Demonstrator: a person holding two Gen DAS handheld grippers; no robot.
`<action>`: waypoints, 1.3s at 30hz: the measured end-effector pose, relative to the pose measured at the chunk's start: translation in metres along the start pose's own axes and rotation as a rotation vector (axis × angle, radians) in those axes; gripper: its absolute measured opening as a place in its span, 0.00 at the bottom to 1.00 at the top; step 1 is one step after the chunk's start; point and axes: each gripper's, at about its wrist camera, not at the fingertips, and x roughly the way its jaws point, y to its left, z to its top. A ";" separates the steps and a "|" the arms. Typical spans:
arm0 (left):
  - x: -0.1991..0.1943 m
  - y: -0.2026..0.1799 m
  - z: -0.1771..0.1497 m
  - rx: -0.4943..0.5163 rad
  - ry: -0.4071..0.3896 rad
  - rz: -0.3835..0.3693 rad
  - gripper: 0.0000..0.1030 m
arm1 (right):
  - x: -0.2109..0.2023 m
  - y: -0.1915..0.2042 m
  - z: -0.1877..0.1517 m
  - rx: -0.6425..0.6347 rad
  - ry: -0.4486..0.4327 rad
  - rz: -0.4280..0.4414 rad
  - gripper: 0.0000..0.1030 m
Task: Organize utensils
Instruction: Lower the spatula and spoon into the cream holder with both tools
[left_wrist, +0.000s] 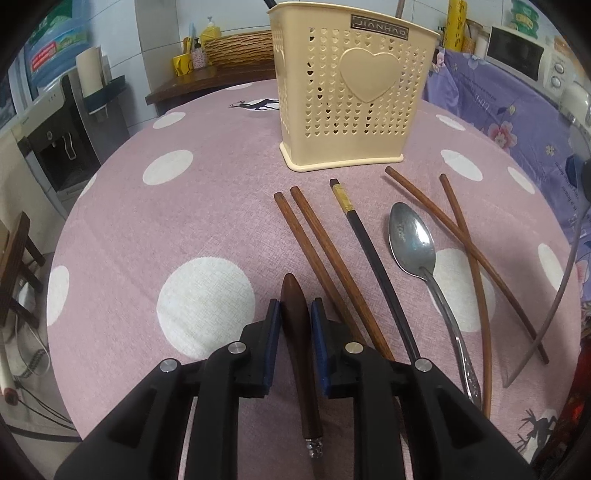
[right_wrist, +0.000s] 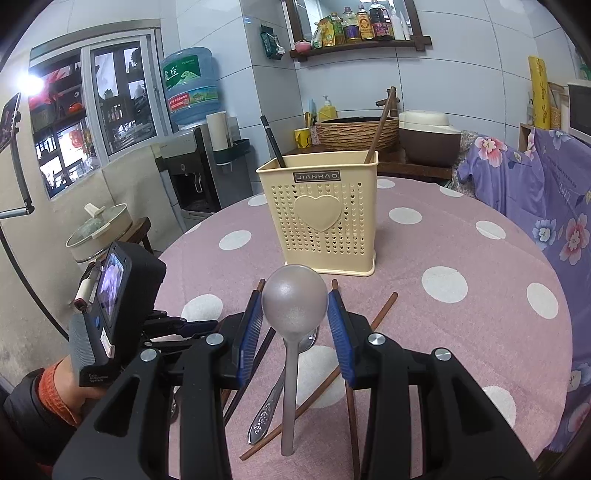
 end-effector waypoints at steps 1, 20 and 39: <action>0.000 -0.001 0.000 0.004 -0.002 0.005 0.17 | 0.000 -0.001 0.000 0.002 -0.001 0.000 0.36; -0.104 0.047 0.025 -0.144 -0.311 -0.079 0.15 | -0.015 -0.009 0.010 0.031 -0.065 0.006 0.36; -0.112 0.056 0.042 -0.157 -0.384 -0.115 0.15 | -0.006 -0.006 0.017 0.035 -0.074 0.012 0.36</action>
